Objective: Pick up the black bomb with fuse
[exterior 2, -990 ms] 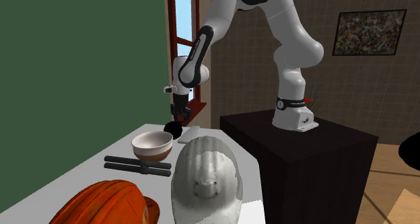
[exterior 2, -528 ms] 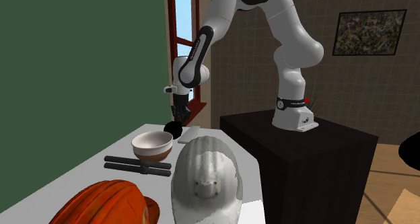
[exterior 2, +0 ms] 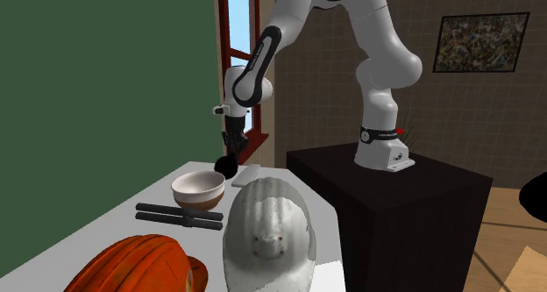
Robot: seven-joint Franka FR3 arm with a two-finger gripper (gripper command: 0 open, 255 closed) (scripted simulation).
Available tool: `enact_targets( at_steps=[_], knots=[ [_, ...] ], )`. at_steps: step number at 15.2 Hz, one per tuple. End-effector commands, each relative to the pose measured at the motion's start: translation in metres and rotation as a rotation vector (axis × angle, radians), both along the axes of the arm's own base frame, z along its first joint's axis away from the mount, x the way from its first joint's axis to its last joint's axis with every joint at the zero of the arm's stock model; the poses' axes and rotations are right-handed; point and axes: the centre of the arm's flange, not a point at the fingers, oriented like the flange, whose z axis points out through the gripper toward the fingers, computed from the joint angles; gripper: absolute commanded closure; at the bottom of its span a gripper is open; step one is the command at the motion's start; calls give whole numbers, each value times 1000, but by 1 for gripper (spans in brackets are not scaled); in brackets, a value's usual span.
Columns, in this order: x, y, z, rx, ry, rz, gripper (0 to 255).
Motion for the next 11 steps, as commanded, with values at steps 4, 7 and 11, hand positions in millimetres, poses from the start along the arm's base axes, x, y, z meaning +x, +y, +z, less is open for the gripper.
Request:
enact_targets(
  at_steps=[4, 7, 11],
  knots=[
    [0, 0, 26, 0, 0, 0, 255],
    [0, 0, 42, 0, 0, 0, 255],
    [0, 0, 54, 0, 0, 0, 255]
  ],
)
